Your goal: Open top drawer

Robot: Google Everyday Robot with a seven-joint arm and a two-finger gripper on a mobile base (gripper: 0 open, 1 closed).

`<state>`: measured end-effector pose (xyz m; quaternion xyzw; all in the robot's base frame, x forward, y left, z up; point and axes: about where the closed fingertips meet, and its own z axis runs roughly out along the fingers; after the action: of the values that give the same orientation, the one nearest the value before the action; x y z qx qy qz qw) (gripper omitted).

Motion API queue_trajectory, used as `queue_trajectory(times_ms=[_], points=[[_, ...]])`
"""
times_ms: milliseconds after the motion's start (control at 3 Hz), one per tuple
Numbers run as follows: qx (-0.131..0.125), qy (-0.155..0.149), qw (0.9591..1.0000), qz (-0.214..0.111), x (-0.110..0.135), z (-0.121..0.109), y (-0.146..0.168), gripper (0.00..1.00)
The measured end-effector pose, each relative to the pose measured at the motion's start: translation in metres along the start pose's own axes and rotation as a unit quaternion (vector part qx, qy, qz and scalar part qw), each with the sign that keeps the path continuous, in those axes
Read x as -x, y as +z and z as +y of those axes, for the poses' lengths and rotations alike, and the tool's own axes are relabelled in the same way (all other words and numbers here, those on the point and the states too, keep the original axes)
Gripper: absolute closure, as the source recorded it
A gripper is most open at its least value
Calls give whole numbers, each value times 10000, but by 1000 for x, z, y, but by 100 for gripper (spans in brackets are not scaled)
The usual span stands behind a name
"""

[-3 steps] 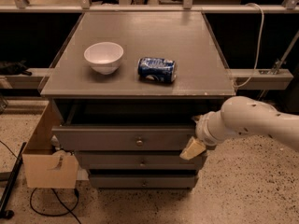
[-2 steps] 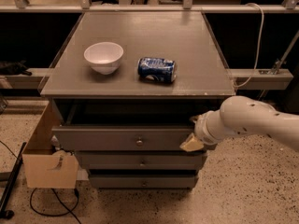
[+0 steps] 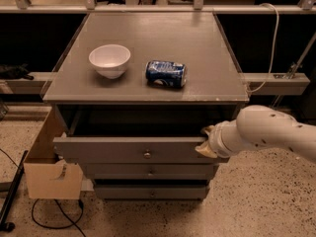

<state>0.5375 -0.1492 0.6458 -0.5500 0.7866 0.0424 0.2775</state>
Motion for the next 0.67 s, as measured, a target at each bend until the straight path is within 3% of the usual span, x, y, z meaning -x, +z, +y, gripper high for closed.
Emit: queue_trajectory(times_ms=[333,667], points=[[0,0,10000,0,1,-1,-2,100],[6,25,10000,7,-2,4,-6,100]])
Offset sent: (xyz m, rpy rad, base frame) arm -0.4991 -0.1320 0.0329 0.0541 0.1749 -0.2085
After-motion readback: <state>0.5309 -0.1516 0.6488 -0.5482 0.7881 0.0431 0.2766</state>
